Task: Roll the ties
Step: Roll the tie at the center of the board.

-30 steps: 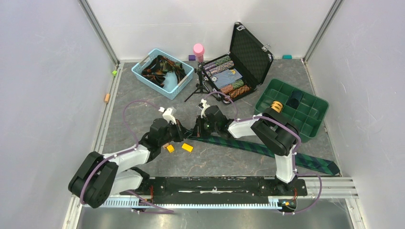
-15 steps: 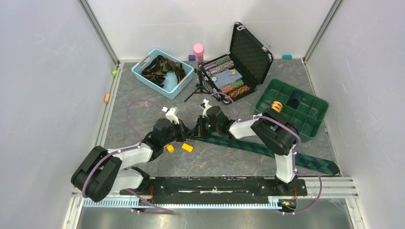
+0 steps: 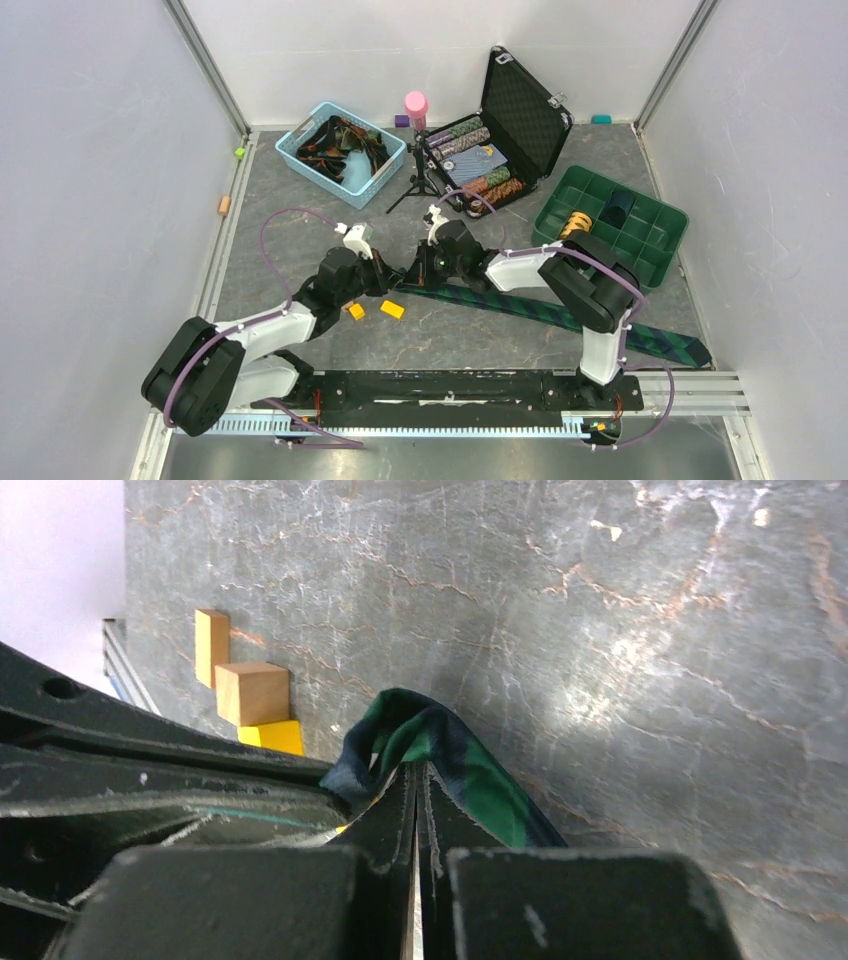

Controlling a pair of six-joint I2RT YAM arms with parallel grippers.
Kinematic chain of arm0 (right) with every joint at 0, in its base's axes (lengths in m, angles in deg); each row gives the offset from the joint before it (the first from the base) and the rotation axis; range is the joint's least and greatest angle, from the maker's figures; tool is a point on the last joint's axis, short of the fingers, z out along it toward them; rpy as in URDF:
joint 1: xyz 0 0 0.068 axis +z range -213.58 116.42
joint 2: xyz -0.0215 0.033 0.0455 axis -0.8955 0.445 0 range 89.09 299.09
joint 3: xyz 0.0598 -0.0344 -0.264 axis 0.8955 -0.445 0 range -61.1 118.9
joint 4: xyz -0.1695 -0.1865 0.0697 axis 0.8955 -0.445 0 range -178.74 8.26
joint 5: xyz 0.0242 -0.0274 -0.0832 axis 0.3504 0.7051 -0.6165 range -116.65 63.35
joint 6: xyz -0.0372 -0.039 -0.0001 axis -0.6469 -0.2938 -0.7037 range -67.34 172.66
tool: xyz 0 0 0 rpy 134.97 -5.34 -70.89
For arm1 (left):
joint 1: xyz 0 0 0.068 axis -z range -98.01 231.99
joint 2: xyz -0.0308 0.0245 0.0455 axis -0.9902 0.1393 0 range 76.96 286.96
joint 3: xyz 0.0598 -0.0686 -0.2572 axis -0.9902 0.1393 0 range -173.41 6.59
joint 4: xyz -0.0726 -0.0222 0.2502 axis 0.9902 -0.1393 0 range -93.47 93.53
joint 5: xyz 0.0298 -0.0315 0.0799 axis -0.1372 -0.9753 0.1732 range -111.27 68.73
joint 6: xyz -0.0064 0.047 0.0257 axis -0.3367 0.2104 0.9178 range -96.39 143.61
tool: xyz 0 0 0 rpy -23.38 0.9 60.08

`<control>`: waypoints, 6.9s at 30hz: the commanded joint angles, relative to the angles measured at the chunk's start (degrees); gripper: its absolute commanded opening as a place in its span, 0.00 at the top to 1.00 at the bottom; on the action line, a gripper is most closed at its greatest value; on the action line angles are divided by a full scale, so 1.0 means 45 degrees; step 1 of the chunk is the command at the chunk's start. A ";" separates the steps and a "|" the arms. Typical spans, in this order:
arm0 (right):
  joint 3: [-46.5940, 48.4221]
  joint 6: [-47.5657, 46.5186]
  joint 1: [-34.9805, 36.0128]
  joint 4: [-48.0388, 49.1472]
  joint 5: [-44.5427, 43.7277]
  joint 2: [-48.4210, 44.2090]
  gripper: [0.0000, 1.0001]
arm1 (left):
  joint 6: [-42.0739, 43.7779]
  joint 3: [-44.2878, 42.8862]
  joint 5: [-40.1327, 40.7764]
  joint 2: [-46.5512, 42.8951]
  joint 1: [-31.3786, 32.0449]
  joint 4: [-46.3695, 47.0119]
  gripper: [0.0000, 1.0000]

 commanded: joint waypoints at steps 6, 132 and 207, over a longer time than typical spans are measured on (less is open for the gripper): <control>-0.1281 -0.1485 -0.0258 -0.1002 -0.1571 -0.2062 1.00 | 0.0711 -0.0771 0.0101 0.0228 0.0040 -0.0332 0.98; -0.0996 -0.0335 -0.0960 0.0644 0.0765 0.0198 1.00 | -0.0630 0.1010 0.0027 0.2118 -0.0380 0.2254 0.62; -0.0942 -0.1847 -0.0980 -0.1392 -0.0745 -0.2661 0.86 | 0.1801 -0.1432 0.0813 0.2347 0.0626 0.0509 0.98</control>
